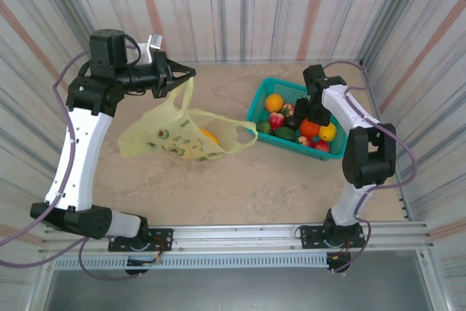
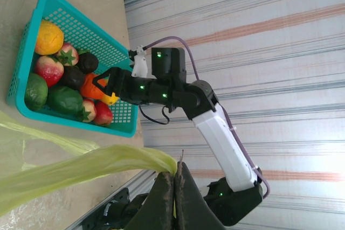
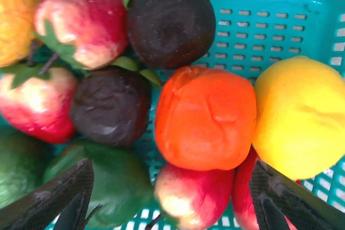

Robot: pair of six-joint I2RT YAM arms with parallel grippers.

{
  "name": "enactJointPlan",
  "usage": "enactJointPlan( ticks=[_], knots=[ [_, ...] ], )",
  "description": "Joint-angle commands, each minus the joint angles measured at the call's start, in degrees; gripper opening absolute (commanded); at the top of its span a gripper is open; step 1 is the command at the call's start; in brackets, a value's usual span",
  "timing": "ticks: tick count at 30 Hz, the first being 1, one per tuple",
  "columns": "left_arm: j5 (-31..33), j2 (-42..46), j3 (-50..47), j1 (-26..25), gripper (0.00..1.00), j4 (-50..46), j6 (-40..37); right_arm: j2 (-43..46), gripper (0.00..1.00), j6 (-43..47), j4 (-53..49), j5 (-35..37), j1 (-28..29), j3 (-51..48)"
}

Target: Place the fake fruits into the plastic bag and tie a complex knot

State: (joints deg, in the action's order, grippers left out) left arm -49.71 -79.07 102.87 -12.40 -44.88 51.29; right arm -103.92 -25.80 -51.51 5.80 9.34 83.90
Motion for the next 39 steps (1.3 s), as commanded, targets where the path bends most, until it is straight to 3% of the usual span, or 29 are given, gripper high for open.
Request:
enactJointPlan(
  ticks=[1,11,20,27,29,35,39],
  knots=[
    [-1.0,0.1,-0.1,-0.2,0.0,0.8,-0.3,-3.9,0.8,1.9,-1.9,-0.4,-0.2,2.0],
    [-0.9,-0.8,0.4,-0.1,0.0,0.8,-0.5,-7.7,0.95,3.0,-1.9,2.5,-0.4,0.7],
    [-1.0,-1.8,1.1,0.0,0.0,0.9,-0.4,-10.9,0.87,2.8,1.2,1.3,-1.2,1.3],
    [-1.2,-2.0,0.8,-0.1,0.0,0.9,-0.2,-12.5,0.91,2.8,2.6,0.7,-2.8,3.1],
    [-1.2,-2.1,0.9,-0.1,0.0,0.9,-0.1,-12.4,0.89,2.7,3.0,0.2,-2.9,3.2],
    [-1.2,-2.5,1.6,-0.1,0.0,0.9,-0.1,-9.9,0.65,1.2,4.0,-1.8,-2.6,2.6],
    [-1.3,-2.3,1.6,-0.1,0.0,1.0,-0.2,-7.1,0.62,0.9,3.9,-0.7,-2.3,2.0]
  ],
)
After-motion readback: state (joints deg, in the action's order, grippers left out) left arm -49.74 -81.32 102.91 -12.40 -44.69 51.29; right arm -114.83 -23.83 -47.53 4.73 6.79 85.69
